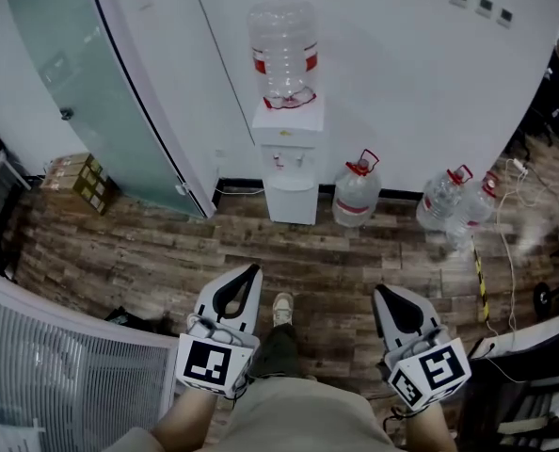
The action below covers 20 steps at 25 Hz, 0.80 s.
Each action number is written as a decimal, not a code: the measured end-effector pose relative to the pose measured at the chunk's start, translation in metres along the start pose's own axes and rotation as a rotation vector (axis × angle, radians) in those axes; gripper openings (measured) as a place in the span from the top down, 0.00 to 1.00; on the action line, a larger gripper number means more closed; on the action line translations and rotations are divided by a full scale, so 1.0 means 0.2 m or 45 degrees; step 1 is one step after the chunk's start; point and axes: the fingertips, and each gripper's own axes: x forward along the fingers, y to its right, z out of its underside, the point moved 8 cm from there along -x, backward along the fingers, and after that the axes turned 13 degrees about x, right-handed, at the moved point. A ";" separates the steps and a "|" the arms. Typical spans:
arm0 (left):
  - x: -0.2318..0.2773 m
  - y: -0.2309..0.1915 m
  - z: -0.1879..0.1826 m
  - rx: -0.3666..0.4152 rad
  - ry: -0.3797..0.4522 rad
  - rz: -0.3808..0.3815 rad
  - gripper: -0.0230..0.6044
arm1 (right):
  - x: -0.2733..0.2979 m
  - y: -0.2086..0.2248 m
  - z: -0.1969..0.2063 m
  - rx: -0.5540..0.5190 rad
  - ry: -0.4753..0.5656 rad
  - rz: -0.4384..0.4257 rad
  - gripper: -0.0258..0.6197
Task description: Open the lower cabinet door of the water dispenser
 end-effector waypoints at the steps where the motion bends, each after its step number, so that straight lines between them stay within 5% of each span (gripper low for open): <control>1: 0.04 -0.02 0.01 -0.006 -0.001 0.003 0.95 | 0.03 0.02 0.00 0.001 -0.007 0.004 0.95; 20: 0.88 -0.68 0.20 -0.015 -0.019 0.130 0.95 | 1.03 0.33 -0.32 0.033 -0.077 0.077 0.95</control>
